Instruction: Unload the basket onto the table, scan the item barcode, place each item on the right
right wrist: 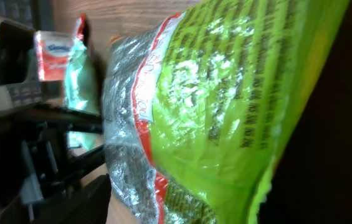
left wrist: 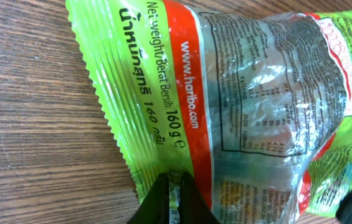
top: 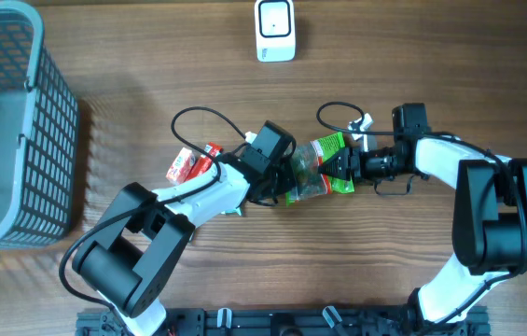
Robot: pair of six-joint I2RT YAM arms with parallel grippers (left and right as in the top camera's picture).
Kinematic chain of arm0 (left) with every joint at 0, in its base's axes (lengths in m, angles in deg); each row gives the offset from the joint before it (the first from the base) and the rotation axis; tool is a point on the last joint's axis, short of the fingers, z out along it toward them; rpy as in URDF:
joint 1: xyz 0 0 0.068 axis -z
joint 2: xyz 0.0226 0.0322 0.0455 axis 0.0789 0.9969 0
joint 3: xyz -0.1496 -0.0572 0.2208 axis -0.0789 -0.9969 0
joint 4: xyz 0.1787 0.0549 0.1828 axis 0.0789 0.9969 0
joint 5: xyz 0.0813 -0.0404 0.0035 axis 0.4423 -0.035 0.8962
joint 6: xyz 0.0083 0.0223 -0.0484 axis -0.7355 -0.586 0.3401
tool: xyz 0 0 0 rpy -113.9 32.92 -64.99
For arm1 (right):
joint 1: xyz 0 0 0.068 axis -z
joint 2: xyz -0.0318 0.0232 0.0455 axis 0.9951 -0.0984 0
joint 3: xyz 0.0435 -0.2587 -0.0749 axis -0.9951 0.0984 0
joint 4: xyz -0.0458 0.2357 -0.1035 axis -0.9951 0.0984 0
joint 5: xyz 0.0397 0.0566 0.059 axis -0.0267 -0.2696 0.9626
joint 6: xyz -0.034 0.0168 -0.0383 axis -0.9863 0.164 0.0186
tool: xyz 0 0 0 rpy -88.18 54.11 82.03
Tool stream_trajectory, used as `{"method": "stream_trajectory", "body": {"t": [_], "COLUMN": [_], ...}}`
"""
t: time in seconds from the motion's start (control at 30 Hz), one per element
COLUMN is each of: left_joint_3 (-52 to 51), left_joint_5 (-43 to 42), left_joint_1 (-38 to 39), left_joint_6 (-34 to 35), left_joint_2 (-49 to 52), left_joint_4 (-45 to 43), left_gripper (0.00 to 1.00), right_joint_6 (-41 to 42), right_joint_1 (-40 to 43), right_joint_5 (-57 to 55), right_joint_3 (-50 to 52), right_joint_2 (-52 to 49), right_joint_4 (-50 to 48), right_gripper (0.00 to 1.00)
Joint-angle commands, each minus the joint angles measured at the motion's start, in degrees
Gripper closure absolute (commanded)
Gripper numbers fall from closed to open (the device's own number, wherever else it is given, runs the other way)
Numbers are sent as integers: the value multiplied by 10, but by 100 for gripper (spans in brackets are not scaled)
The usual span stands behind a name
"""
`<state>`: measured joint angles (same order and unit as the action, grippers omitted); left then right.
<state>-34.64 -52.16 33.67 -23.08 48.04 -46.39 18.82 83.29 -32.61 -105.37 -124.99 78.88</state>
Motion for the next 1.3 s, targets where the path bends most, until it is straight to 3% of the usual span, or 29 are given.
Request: {"method": "stream_trajectory", "body": {"t": [0.0,0.1,0.2,0.33,0.37,0.4,0.43,0.53,0.67,0.73,0.83,1.13,1.2,1.27], "left_joint_3": [3,4,4,4,4,4,4,4,4,4,4,4,4,4], "left_joint_5": [3,3,3,3,3,3,3,11,159,135,25,-64,-95,-74], "left_joint_1": [2,2,2,2,2,2,2,1,1,-1,3,26,31,32], "left_joint_6": [7,7,7,7,7,7,7,-27,-41,-40,-38,-21,-21,-21], "left_joint_2": [10,10,10,10,10,10,10,-36,-145,-162,-152,-29,-4,0], "left_joint_4": [-2,-2,-2,-2,-2,-2,1,27,111,127,117,27,42,89], "left_gripper": [96,96,96,96,96,96,96,96,96,96,96,96,96,96], "right_joint_6": [20,21,63,75,75,76,76,73,75,76,74,73,75,76], "right_joint_1": [-8,-8,-8,-13,-15,-17,-17,-4,6,6,6,5,5,5], "right_joint_5": [5,86,92,92,92,82,64,47,-2,-11,-17,-17,-33,-42], "right_joint_3": [51,64,64,64,64,64,64,64,63,63,63,63,63,63], "right_joint_2": [-23,-23,-23,-23,-23,-23,-23,-23,-23,-23,-23,-23,-23,-23], "right_joint_4": [-28,-68,-99,-123,-124,-125,-125,-117,-112,-112,-111,-110,-106,-104], "right_gripper": [33,34,53,53,58,85,96,96,96,96,96,96,96,96]}}
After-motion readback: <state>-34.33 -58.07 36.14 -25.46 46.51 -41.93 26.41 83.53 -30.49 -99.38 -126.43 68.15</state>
